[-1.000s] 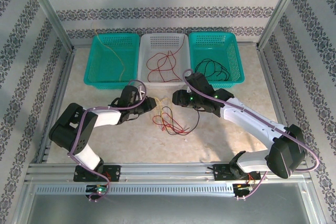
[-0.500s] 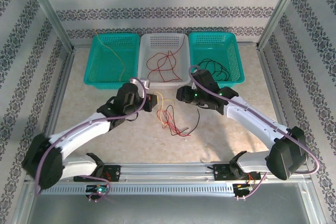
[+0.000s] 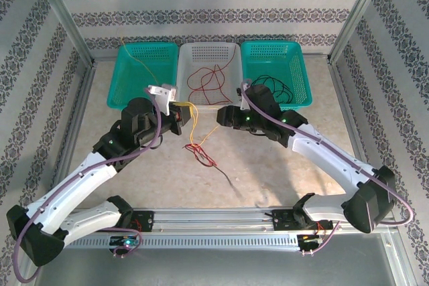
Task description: Untangle the cables
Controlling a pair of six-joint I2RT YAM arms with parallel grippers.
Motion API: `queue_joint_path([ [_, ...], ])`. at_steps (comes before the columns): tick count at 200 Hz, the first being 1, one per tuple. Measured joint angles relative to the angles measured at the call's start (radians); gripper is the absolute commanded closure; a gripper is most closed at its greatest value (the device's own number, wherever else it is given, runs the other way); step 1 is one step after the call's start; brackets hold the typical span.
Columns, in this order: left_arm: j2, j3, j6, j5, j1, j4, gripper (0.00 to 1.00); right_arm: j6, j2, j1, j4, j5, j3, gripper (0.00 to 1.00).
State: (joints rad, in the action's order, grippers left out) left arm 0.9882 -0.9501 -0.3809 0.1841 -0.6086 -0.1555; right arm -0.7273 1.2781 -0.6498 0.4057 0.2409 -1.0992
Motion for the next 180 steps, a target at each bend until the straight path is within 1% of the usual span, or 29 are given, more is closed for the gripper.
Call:
queue_joint_path([
  [36, 0.024, -0.028, -0.043, -0.031, 0.0, -0.01, 1.0, -0.004, -0.024, -0.05, -0.047, 0.039, 0.003, 0.37],
  [72, 0.039, -0.079, -0.097, -0.066, 0.0, -0.029, 1.0, 0.011, -0.058, -0.159, -0.071, 0.061, 0.029, 0.31],
  [79, 0.04, -0.089, -0.106, -0.069, 0.0, -0.035, 1.0, 0.019, -0.063, -0.179, -0.076, 0.061, 0.038, 0.25],
  [85, 0.041, -0.098, -0.116, -0.072, 0.0, -0.039, 1.0, 0.02, -0.068, -0.196, -0.083, 0.061, 0.048, 0.14],
  [88, 0.042, -0.102, -0.119, -0.073, 0.0, -0.041, 1.0, 0.031, -0.07, -0.203, -0.088, 0.061, 0.053, 0.11],
  [91, 0.042, -0.106, -0.124, -0.074, 0.0, -0.041, 1.0, 0.022, -0.071, -0.209, -0.093, 0.06, 0.058, 0.09],
  [112, 0.043, -0.13, -0.15, -0.073, 0.0, -0.041, 1.0, 0.026, -0.071, -0.245, -0.123, 0.051, 0.099, 0.11],
  [126, 0.044, -0.144, -0.164, -0.065, 0.0, -0.041, 1.0, 0.018, -0.059, -0.251, -0.129, 0.031, 0.112, 0.13],
  [138, 0.044, -0.158, -0.175, -0.06, 0.0, -0.042, 1.0, 0.011, -0.041, -0.251, -0.142, 0.008, 0.114, 0.18],
  [151, 0.044, -0.172, -0.182, -0.057, 0.0, -0.043, 1.0, 0.001, -0.019, -0.251, -0.157, -0.018, 0.114, 0.28],
  [159, 0.044, -0.18, -0.185, -0.057, 0.0, -0.045, 1.0, -0.003, -0.006, -0.251, -0.161, -0.031, 0.114, 0.43],
  [168, 0.044, -0.19, -0.185, -0.057, 0.0, -0.052, 1.0, -0.015, 0.006, -0.251, -0.163, -0.047, 0.114, 0.56],
  [171, 0.044, -0.194, -0.185, -0.058, 0.0, -0.056, 1.0, -0.011, 0.01, -0.251, -0.162, -0.052, 0.114, 0.62],
  [180, 0.044, -0.204, -0.185, -0.058, 0.0, -0.071, 1.0, -0.017, 0.018, -0.251, -0.16, -0.07, 0.114, 0.72],
])
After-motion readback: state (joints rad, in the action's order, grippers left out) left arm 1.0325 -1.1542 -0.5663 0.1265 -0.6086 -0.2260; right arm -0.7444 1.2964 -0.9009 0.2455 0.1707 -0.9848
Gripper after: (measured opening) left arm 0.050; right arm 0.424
